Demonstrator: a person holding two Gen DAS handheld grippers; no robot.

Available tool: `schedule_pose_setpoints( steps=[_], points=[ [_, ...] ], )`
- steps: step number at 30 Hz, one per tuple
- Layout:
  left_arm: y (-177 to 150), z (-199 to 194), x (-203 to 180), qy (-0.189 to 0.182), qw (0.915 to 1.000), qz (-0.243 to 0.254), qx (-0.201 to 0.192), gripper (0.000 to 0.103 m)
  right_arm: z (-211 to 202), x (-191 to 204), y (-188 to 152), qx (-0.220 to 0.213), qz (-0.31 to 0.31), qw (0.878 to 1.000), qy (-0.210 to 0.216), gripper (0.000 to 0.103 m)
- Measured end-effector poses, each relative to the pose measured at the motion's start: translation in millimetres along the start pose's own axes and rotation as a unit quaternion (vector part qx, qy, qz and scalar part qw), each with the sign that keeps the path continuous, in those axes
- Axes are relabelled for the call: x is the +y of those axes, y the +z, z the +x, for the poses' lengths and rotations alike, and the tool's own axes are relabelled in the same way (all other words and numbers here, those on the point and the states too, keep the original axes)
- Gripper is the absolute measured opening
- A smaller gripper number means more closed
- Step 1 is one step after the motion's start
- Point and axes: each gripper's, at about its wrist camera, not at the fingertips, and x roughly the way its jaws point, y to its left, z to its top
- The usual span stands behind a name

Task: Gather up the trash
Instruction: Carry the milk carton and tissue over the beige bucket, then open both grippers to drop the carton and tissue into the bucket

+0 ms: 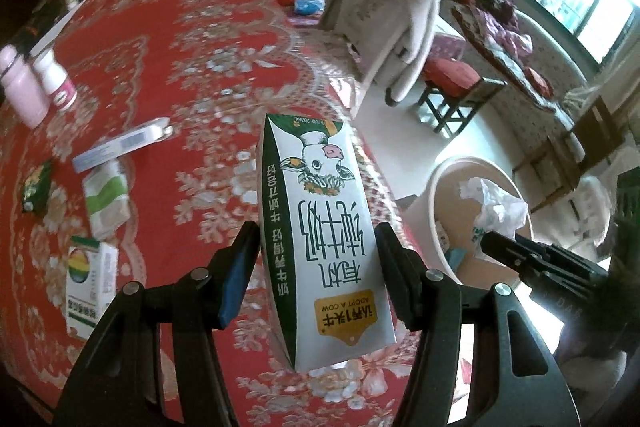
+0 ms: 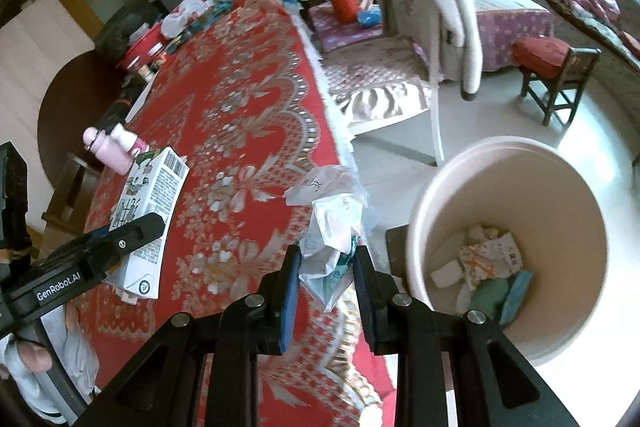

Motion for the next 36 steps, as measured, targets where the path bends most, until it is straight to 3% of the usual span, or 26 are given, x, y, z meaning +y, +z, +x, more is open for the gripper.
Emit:
schedule_pose_setpoints(
  steps=[21,29,36],
  points=[
    [0.7,45.9,-110.5,-0.04,0.9952,0.085,0.027,0.057,-35.1,-104.7,-20.6,-0.01,0.09,0.994,-0.054,0.025],
    [3.0,64.9,-137.2,-0.056,0.9931,0.095,0.039,0.057,-38.1,-132.8,-24.4,-0.004,0.109,0.992,-0.066,0.025],
    [1.7,89.4,-157.7,-0.09,0.9898,0.089,0.066,0.057,-28.1,-153.9,-27.0,0.016,0.124,0.989,-0.074,0.025]
  ],
)
